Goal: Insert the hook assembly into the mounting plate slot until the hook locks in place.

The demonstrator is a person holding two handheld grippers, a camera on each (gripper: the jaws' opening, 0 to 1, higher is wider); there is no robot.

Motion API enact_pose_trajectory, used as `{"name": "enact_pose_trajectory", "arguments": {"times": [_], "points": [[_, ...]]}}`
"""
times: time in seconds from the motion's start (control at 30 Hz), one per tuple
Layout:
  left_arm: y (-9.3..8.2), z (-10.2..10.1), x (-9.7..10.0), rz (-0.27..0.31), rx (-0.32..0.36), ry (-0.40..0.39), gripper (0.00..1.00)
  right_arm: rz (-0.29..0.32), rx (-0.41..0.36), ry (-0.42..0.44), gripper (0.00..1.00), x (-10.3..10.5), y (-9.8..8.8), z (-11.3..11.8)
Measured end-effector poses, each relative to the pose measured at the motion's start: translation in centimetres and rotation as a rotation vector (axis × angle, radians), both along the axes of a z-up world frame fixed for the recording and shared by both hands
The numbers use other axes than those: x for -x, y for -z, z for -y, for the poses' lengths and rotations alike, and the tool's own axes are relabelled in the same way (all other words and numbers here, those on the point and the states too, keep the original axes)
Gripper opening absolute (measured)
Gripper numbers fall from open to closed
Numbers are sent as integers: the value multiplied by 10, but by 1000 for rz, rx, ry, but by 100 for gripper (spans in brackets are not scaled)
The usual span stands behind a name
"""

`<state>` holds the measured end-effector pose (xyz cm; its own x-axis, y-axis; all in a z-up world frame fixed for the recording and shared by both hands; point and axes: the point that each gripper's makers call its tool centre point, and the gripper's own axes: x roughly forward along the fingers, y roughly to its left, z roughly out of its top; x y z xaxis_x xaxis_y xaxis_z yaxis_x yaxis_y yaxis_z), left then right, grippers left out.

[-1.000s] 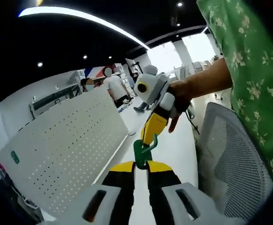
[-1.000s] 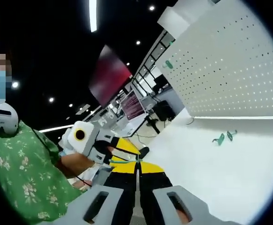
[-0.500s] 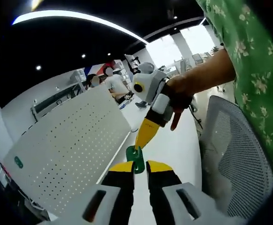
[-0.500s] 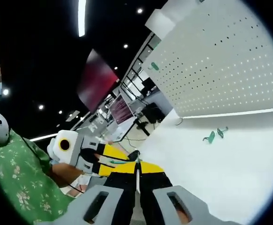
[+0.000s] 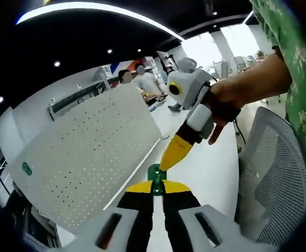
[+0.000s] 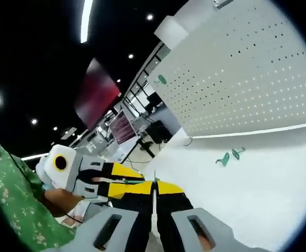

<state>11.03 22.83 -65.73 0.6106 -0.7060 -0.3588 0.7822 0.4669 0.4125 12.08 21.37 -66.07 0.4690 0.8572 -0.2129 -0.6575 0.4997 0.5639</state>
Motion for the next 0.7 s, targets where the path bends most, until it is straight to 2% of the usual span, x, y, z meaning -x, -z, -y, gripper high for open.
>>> {"name": "enact_pose_trajectory", "arguments": {"times": [0.7], "points": [[5, 0, -5, -21, -2, -32, 4, -2, 12, -11, 0, 2, 2, -9]]}}
